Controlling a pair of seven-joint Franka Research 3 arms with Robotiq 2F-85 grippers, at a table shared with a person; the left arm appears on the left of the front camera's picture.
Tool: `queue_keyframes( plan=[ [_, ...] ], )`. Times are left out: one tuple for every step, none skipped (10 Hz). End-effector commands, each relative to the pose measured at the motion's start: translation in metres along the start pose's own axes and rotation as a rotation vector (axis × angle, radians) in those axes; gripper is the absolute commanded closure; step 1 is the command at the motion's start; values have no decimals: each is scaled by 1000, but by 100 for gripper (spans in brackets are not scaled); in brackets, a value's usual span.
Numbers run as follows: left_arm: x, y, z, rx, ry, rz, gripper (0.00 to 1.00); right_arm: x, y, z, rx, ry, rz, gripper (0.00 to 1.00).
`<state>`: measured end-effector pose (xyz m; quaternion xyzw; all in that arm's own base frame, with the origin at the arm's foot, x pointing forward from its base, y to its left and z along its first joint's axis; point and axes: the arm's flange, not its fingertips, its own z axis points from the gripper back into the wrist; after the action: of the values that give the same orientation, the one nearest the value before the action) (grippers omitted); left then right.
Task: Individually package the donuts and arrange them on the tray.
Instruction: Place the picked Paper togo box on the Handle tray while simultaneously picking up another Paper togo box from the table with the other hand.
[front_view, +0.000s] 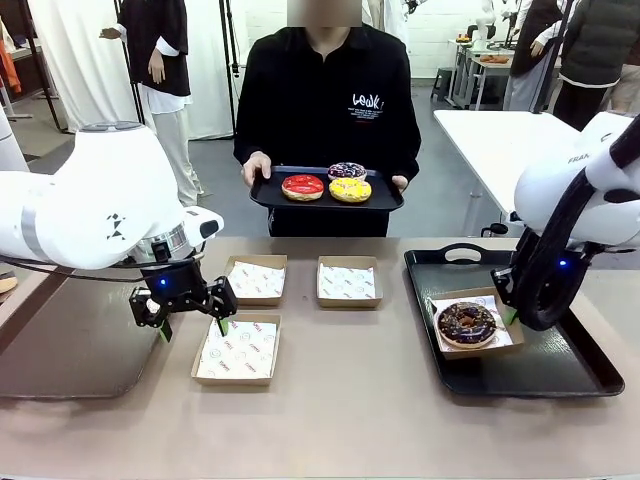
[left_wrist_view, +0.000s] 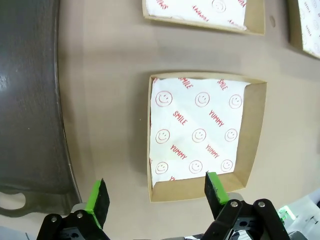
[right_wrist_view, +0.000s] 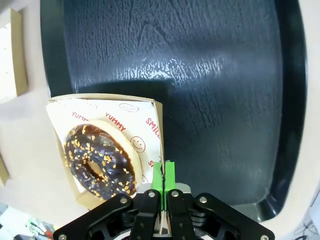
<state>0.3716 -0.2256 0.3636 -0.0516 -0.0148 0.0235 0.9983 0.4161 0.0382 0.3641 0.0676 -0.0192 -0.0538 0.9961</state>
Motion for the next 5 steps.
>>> queue_keyframes(
  plan=[
    [-7,-8,-9,39,16,20,0,-4,7,-17,-26,-6,-11,99],
    [-8,-11,-13,39,21,17,0,-6,9,-21,-35,4,-5,99],
    [-10,-14,-18,50,26,11,0,-7,10,-23,-42,8,-5,99],
    [-10,-15,-22,59,19,16,0,-6,10,-25,-45,1,-14,99],
    [-9,-14,-24,60,2,35,0,-6,11,-27,-53,-7,-17,99]
  ],
)
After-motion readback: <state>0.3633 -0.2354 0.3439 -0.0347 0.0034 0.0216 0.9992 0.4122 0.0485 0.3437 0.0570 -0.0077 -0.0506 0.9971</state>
